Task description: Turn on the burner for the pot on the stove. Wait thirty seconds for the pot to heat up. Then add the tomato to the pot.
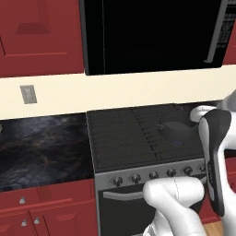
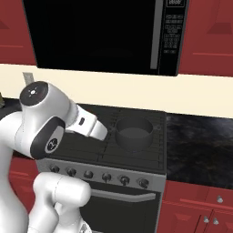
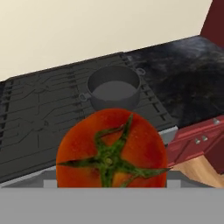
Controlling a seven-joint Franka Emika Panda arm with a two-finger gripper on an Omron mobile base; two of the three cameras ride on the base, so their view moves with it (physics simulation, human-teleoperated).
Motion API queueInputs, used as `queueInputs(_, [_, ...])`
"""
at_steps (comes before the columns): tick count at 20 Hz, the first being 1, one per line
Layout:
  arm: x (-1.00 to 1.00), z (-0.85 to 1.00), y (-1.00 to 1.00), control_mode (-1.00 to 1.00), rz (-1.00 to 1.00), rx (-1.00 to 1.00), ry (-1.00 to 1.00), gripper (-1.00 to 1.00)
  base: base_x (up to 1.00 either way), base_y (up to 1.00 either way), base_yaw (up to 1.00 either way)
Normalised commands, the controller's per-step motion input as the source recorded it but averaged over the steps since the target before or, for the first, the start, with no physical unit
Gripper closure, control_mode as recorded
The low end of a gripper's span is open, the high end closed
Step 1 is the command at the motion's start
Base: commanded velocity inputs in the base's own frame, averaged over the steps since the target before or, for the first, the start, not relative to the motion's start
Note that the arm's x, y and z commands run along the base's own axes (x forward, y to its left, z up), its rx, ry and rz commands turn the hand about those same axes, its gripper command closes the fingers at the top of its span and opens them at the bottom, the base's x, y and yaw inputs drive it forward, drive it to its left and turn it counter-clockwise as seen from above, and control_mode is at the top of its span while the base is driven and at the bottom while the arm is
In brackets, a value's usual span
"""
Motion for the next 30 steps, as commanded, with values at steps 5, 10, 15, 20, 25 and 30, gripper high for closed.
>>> queueInputs(5, [0.37, -0.17, 0.00, -1.00, 0.00, -0.02, 0.00, 1.00, 0.00, 0.00, 0.00])
queueInputs(10, [0.41, -0.30, -0.06, -1.00, 0.00, -0.04, 0.00, 1.00, 0.00, 0.00, 0.00])
queueInputs(15, [0.50, -0.26, -0.20, -1.00, 0.00, -0.01, 0.00, 1.00, 0.00, 0.00, 0.00])
queueInputs(20, [0.58, -0.20, -0.34, -1.00, 0.02, 0.00, 0.00, 1.00, 0.00, 0.00, 0.00])
queueInputs(25, [0.64, -0.18, -0.23, -1.00, 0.01, 0.00, 0.01, 1.00, 0.00, 0.00, 0.00])
queueInputs(30, [0.69, -0.23, -0.07, -1.00, 0.00, 0.00, 0.07, 1.00, 0.00, 0.00, 0.00])
